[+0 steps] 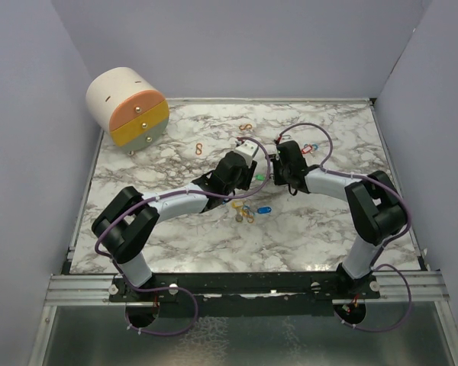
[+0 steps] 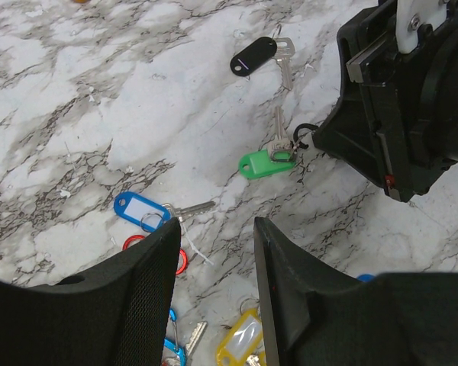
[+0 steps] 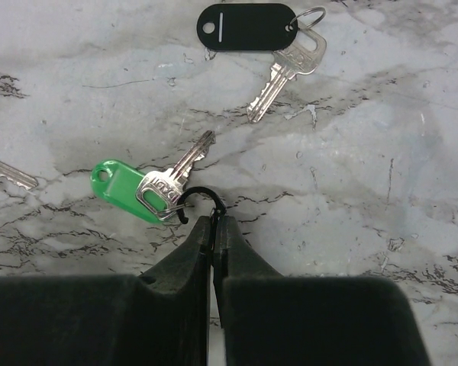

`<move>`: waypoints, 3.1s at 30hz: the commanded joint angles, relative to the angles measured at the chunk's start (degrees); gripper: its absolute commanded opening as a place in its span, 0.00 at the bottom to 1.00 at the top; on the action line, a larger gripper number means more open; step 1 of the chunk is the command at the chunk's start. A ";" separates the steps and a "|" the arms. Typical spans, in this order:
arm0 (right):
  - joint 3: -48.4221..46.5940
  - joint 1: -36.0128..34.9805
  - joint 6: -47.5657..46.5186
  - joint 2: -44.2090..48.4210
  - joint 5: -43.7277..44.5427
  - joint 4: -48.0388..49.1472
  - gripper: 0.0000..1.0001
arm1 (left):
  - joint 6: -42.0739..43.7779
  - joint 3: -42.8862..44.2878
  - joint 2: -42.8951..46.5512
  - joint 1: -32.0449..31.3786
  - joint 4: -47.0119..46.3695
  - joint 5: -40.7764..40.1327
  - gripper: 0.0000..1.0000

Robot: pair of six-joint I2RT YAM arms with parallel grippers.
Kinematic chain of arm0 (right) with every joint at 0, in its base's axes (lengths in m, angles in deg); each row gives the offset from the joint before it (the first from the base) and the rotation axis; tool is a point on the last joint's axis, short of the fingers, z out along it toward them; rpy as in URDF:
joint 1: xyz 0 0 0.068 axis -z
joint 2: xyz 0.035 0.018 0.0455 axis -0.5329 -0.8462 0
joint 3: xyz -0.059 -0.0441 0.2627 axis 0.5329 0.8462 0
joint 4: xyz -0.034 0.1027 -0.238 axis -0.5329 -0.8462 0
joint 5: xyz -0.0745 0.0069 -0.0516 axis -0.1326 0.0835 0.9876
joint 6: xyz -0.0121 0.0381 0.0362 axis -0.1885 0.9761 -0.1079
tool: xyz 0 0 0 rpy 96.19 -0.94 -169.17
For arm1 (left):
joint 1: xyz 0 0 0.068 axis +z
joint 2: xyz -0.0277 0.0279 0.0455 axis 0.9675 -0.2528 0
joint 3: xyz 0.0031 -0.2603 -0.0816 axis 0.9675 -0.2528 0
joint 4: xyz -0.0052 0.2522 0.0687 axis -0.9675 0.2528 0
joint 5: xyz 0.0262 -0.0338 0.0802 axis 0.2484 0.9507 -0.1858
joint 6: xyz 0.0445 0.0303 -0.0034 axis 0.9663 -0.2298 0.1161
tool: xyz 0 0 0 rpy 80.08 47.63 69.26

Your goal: Put the keys on the keyring

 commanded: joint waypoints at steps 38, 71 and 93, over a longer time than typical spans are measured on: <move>-0.43 -0.26 -2.00 12.07 0.59 -8.46 0.00 | 4.45 3.94 -8.48 -0.15 -10.02 14.38 0.57; -8.15 -0.05 -2.94 14.19 8.33 -16.00 0.01 | 1.97 -6.68 5.07 -0.16 -10.59 2.52 0.58; -5.41 8.69 -2.67 13.34 6.69 -15.44 0.13 | 1.97 -8.25 5.97 -0.08 -10.59 0.38 0.59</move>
